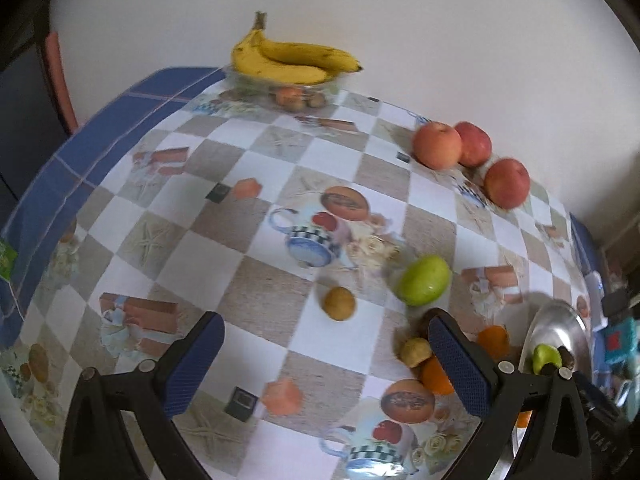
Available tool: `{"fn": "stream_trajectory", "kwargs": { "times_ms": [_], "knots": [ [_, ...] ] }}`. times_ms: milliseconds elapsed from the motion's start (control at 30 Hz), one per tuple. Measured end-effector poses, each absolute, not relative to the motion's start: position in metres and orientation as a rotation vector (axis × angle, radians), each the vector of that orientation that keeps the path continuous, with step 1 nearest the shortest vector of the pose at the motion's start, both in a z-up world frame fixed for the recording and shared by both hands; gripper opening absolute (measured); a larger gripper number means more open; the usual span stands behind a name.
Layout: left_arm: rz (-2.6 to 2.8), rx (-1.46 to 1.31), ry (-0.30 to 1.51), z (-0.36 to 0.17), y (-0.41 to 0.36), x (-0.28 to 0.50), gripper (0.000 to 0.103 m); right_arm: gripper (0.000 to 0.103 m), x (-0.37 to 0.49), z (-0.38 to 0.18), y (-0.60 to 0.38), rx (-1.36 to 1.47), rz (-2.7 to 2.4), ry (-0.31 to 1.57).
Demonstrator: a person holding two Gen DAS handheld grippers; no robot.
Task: Organize fruits
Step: 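Grasp a mandarin orange with the right tool while the left tool grasps a small yellow fruit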
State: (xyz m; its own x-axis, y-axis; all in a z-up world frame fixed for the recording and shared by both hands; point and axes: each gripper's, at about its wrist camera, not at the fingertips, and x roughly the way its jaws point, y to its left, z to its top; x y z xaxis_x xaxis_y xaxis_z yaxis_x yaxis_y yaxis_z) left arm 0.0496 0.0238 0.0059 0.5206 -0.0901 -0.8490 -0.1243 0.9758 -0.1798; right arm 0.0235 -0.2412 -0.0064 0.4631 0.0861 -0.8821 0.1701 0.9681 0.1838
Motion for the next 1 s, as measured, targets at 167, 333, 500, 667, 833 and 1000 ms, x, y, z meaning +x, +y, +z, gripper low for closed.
{"fn": "stream_trajectory", "kwargs": {
  "times_ms": [167,333,500,667,833,1000],
  "knots": [
    [0.033,-0.376,0.981,0.011,0.056,0.053,0.103,0.096,0.035,-0.001,-0.208,0.258,0.01,1.094],
    [-0.042,-0.416,1.005,0.007,0.059,0.066,0.103,0.096,0.047,-0.005,-0.187,0.278,0.026,1.121],
    [-0.037,-0.438,1.051,-0.008,0.057,0.077,0.103,0.096,0.057,-0.012,-0.171,0.284,0.022,1.14],
    [-0.056,-0.408,1.044,-0.013,0.05,0.09,0.103,0.089,0.062,-0.015,-0.163,0.275,0.048,1.14],
    [-0.093,-0.386,1.078,-0.024,0.037,0.093,0.095,0.063,0.063,-0.022,-0.161,0.274,0.057,1.162],
    [-0.117,-0.393,1.137,-0.041,0.032,0.096,0.076,0.053,0.06,-0.032,-0.155,0.274,0.087,1.204]
  ]
}}
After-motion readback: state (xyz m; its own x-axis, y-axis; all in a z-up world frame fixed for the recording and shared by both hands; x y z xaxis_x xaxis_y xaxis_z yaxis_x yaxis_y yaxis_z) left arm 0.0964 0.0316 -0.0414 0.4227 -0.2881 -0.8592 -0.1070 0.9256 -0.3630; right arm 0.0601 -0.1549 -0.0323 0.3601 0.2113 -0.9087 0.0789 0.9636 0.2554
